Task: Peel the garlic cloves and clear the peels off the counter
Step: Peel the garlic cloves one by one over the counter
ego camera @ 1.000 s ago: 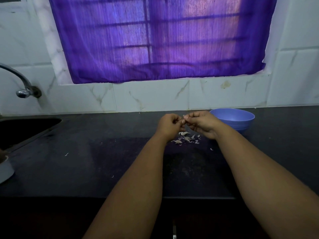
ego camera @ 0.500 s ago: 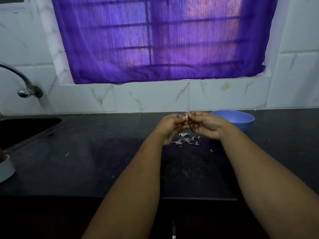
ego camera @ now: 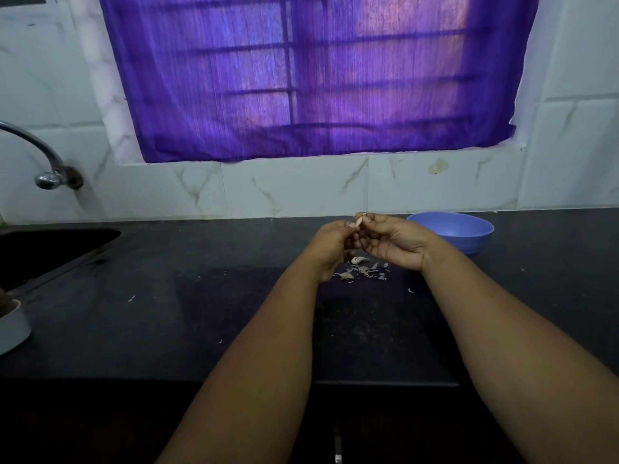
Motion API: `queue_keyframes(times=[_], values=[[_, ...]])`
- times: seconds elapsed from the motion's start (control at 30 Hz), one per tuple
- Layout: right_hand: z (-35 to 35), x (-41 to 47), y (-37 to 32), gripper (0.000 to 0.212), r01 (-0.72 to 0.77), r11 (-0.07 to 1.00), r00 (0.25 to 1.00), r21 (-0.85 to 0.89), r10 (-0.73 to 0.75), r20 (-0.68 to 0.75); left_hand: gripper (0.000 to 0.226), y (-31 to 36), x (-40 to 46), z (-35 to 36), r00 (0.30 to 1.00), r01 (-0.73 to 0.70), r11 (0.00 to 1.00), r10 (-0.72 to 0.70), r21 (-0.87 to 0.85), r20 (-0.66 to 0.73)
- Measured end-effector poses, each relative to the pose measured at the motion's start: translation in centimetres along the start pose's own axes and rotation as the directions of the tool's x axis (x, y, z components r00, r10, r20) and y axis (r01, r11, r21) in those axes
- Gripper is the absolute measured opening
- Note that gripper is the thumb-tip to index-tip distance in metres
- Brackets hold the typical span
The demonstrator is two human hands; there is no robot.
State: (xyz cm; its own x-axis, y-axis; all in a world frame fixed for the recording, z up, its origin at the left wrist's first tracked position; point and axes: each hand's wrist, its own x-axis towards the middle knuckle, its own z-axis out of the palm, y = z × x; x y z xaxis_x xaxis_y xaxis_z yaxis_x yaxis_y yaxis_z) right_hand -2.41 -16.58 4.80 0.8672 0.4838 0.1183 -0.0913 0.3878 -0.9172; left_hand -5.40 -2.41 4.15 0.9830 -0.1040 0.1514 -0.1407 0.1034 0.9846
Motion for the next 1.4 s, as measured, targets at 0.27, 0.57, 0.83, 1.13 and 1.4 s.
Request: queue_keyframes(times=[0.27,0.57,0.83,1.13,1.4], values=[[0.1,-0.1,0.0,0.013,0.002,1.000,1.000,0.026,-0.002,-0.007,0.032,0.2,-0.2,0.2,0.990,0.056,0.998,-0.051,0.033,-0.131],[-0.2,0.2,0.1,0.012,0.058,0.996,0.979,-0.069,-0.070,-0.191,0.040,-1.6,0.8,-1.4,0.970,-0.034,0.524,0.223,0.851,-0.098],[-0.1,0.3,0.3,0.011,0.075,0.986,0.966,-0.151,-0.110,-0.235,0.027,-1.5,1.0,-1.9,0.977,0.024,0.495,0.172,0.869,-0.125],[0.0,0.3,0.4,0.014,0.071,0.963,0.958,-0.260,-0.139,-0.253,0.023,-1.8,1.4,-1.7,0.972,-0.005,0.560,0.196,0.828,-0.127],[0.2,0.5,0.9,0.016,0.109,0.918,0.946,-0.382,-0.214,-0.244,0.016,-1.8,1.7,-1.0,0.914,-0.122,0.861,0.292,0.495,-0.283]])
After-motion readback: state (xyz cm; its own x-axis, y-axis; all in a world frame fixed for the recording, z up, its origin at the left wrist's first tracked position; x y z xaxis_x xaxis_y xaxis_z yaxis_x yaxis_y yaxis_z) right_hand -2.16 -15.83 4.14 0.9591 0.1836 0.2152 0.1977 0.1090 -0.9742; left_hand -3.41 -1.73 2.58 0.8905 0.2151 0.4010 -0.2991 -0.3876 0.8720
